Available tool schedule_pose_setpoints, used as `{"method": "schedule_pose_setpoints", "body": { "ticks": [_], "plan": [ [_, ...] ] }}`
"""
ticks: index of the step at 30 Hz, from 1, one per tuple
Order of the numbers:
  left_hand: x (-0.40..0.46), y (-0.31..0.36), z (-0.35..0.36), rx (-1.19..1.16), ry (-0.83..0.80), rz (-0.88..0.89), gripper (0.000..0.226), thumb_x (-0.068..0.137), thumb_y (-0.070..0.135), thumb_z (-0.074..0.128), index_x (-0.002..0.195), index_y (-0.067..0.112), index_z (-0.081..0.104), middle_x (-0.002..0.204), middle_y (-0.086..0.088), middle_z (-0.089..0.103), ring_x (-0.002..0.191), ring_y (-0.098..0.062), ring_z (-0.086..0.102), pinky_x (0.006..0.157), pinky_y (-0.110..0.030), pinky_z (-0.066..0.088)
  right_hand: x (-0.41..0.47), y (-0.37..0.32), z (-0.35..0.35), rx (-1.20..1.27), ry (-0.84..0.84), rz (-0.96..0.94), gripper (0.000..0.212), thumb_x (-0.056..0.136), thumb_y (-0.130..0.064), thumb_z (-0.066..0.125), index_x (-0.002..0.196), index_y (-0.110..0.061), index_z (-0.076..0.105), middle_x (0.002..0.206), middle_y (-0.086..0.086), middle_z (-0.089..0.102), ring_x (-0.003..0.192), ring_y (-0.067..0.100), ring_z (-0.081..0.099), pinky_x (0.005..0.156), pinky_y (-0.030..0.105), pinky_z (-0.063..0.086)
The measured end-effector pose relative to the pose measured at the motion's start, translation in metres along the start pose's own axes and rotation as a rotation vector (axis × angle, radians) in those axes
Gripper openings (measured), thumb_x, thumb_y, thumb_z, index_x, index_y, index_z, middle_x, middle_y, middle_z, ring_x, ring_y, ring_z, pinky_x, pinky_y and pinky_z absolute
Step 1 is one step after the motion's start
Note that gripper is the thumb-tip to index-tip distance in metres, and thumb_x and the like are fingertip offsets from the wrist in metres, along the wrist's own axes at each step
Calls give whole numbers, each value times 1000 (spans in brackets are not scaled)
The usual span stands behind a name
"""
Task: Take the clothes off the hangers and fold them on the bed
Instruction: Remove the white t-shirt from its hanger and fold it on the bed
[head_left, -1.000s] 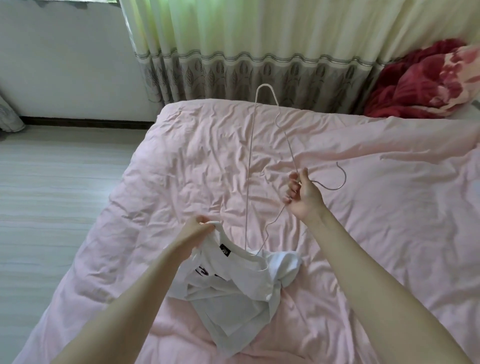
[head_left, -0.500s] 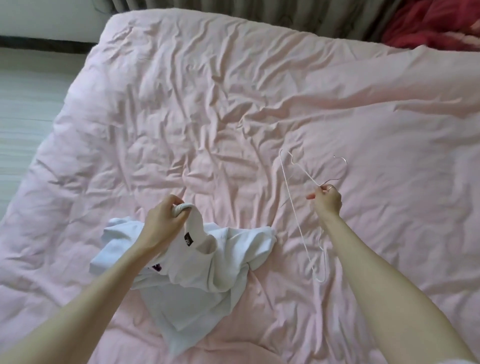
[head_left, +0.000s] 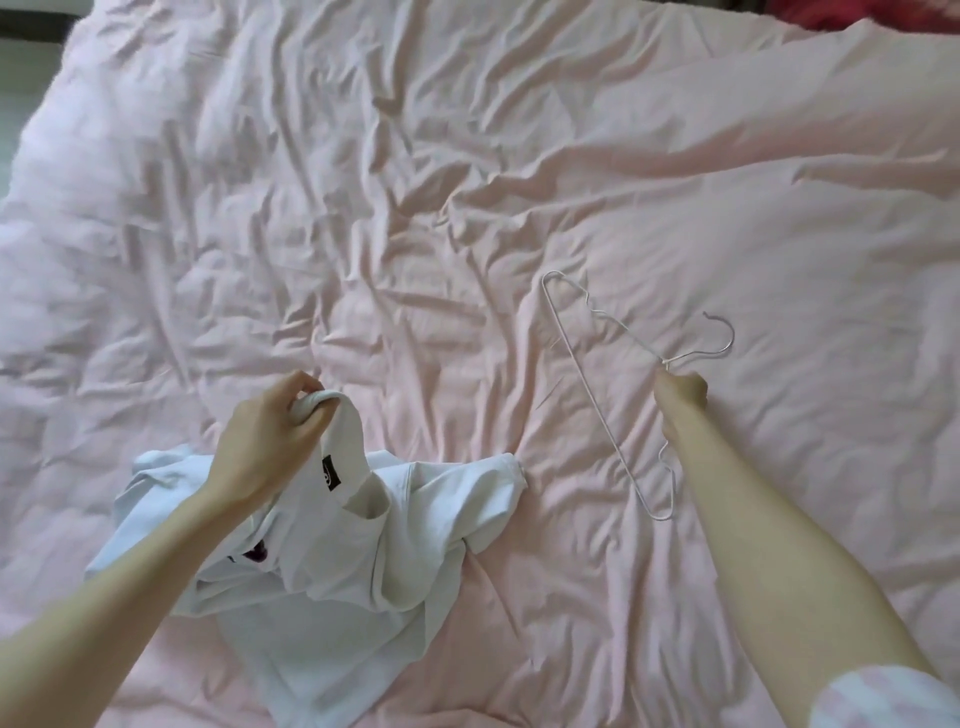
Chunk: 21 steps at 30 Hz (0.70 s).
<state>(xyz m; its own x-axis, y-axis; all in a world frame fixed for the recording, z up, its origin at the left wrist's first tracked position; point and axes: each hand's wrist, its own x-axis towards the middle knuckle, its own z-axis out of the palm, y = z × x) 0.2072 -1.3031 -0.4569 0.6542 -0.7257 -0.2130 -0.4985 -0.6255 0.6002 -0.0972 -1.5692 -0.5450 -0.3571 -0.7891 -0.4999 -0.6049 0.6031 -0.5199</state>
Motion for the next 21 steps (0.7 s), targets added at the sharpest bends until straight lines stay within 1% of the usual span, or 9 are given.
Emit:
{"method": "schedule_pose_setpoints", "body": {
  "ticks": [4, 6, 8, 9, 11, 13, 15, 17, 21],
  "plan": [
    [-2, -2, -3, -31, -6, -18, 13, 87, 24, 63, 86, 11, 61, 69, -6, 60, 70, -27, 54, 60, -34, 41, -36, 1, 16, -7, -82, -46, 46, 92, -14, 46, 136, 1, 41, 134, 19, 50, 122, 34, 49, 98, 35, 40],
    [-2, -2, -7, -64, -30, -43, 14, 86, 21, 63, 85, 7, 62, 71, -7, 60, 69, -23, 52, 58, -26, 38, -72, 2, 31, 4, -217, -146, 36, 91, -13, 48, 126, -3, 52, 113, 13, 60, 107, 27, 55, 85, 31, 43],
    [-4, -2, -14, -82, -69, -57, 14, 86, 19, 64, 85, 6, 63, 71, -5, 57, 68, -20, 50, 57, -25, 36, -118, 5, 52, -2, -448, -240, 19, 92, -15, 50, 110, -12, 57, 91, 2, 56, 94, 17, 49, 72, 27, 41],
    [-6, -3, -19, -89, -85, -50, 13, 86, 19, 64, 85, 6, 63, 71, -5, 57, 69, -19, 49, 57, -25, 35, -145, 6, 62, -22, -572, -290, 20, 93, -17, 52, 112, -13, 57, 96, 0, 56, 96, 15, 49, 75, 24, 41],
    [-14, -5, -35, -99, -127, -25, 13, 86, 21, 64, 84, 8, 63, 75, -7, 59, 69, -18, 50, 56, -25, 35, -199, 8, 80, -97, -810, -400, 40, 93, -29, 56, 129, -10, 51, 120, 1, 56, 112, 12, 51, 91, 21, 39],
    [-24, -9, -52, -110, -133, 13, 12, 85, 22, 65, 82, 11, 63, 77, -10, 61, 68, -17, 50, 56, -26, 35, -246, 10, 96, -206, -974, -510, 55, 91, -40, 57, 138, -17, 43, 133, -1, 50, 124, 12, 46, 97, 22, 37],
    [-34, -13, -70, -142, -106, 56, 12, 84, 23, 67, 77, 15, 62, 71, -8, 58, 66, -15, 47, 55, -24, 34, -277, 12, 111, -318, -985, -660, 51, 87, -48, 58, 131, -24, 50, 129, -4, 54, 123, 15, 48, 98, 29, 40],
    [-47, -18, -92, -183, -67, 99, 16, 81, 28, 70, 72, 21, 60, 63, 1, 52, 59, -8, 43, 51, -18, 31, -301, 11, 118, -485, -850, -830, 43, 85, -51, 55, 112, -18, 57, 113, 2, 61, 112, 24, 53, 92, 39, 43],
    [-66, -31, -133, -189, 0, 127, 25, 65, 52, 61, 68, 27, 59, 56, 17, 52, 56, -2, 46, 50, -15, 32, -319, 1, 100, -552, -692, -864, 36, 90, -48, 52, 80, -15, 46, 92, 4, 56, 94, 26, 52, 76, 34, 36]
  ]
}}
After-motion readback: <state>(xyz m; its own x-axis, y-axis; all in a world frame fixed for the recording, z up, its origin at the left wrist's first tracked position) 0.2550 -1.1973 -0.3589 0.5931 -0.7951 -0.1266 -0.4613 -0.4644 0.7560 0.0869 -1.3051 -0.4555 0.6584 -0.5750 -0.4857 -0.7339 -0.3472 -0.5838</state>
